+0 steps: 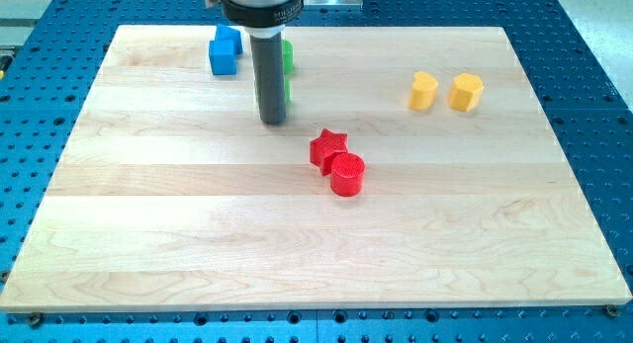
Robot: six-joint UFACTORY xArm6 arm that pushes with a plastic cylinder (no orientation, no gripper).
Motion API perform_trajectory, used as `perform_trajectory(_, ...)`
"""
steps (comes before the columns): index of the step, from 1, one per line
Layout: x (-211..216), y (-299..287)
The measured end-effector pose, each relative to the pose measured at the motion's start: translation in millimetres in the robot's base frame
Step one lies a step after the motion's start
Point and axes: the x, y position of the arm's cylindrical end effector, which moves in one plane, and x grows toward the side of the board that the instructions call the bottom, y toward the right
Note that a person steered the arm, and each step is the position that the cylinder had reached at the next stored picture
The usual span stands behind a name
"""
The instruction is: Slide the red blocks diagonal to the blue cube
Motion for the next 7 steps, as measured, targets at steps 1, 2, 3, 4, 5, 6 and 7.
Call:
perform_trajectory(1, -2, 3)
perform_trajectory(2, 45, 60)
perform_trajectory(3, 101, 162)
perform_trajectory(4, 157, 181)
perform_trajectory(5, 184, 199)
perform_trajectory(6, 186, 193)
perform_trajectory(7, 173, 143)
